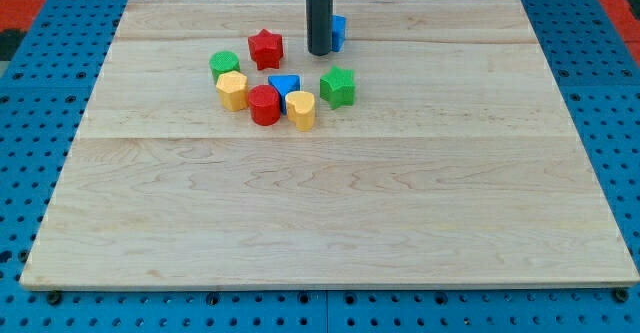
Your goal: Slide the red star close to the cube
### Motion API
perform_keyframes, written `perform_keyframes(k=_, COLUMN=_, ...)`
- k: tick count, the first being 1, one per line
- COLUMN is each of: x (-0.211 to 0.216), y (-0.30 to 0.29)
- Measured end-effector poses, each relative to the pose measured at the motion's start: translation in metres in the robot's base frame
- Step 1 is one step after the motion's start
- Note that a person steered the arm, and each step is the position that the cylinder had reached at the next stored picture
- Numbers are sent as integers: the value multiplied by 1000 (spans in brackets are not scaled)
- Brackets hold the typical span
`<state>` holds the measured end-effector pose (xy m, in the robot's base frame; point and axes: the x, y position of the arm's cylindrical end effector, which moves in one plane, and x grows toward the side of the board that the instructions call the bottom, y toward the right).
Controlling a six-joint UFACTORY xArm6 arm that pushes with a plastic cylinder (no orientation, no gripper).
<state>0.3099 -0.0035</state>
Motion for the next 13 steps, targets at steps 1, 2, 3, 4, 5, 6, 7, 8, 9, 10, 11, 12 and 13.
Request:
perform_keyframes(k=1, x=51, y=-31)
perform_keyframes(k=2, x=68, y=-95)
perform_keyframes(k=3, x=51, y=-110)
perform_keyframes(k=4, x=26, y=-120)
perform_keyframes(k=5, x=20, y=-122)
perform_keyframes(k=6, x=24, y=-114)
perform_keyframes(k=7, x=2, y=-99)
perform_keyframes(k=8, x=-7, y=-59)
perform_keyframes(k=9, x=-4, y=-32)
perform_keyframes(k=10, x=7, y=-7)
perform_keyframes(k=11, x=-6, y=-1)
perform_keyframes(k=12, x=-25, y=-7)
perform_keyframes(k=13, x=-36, y=-21)
